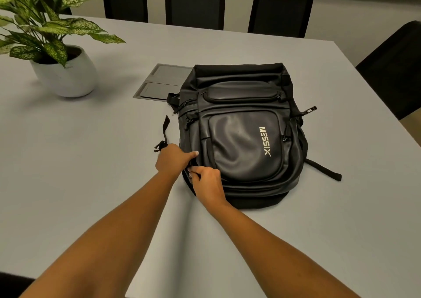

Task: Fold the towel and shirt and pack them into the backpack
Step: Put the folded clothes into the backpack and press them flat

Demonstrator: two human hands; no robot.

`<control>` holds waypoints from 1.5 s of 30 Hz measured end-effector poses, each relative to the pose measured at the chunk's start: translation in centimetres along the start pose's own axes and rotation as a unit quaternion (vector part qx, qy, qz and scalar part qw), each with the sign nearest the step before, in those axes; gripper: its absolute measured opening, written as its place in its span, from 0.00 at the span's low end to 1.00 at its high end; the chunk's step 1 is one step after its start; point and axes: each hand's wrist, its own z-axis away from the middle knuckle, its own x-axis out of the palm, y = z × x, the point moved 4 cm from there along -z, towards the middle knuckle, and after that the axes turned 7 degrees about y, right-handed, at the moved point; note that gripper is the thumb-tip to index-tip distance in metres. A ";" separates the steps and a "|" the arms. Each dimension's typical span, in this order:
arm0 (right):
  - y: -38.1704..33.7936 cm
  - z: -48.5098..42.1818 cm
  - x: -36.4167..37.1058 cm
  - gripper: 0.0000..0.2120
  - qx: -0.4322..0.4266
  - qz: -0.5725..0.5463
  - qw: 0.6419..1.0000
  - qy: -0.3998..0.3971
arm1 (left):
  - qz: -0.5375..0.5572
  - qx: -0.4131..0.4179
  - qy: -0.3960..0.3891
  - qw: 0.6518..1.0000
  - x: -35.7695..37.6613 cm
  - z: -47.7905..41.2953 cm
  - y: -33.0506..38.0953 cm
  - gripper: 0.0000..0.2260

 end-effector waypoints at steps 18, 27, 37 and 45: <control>0.8 1.1 -3.9 0.11 -0.001 -0.039 0.999 -0.015 | 0.203 -0.176 0.011 0.963 0.8 -2.8 -0.9 0.15; 0.1 2.0 -7.4 0.11 -0.086 0.011 0.996 -0.022 | 0.262 -0.182 0.071 0.945 -2.7 -5.7 -0.1 0.18; 4.9 2.9 -8.9 0.10 -0.032 0.011 0.999 -0.030 | 0.154 -0.024 0.164 0.974 -1.3 -1.3 0.2 0.11; 5.1 3.0 -6.8 0.12 0.087 -0.010 0.995 0.046 | -0.148 0.486 -0.032 0.861 2.1 4.2 1.2 0.12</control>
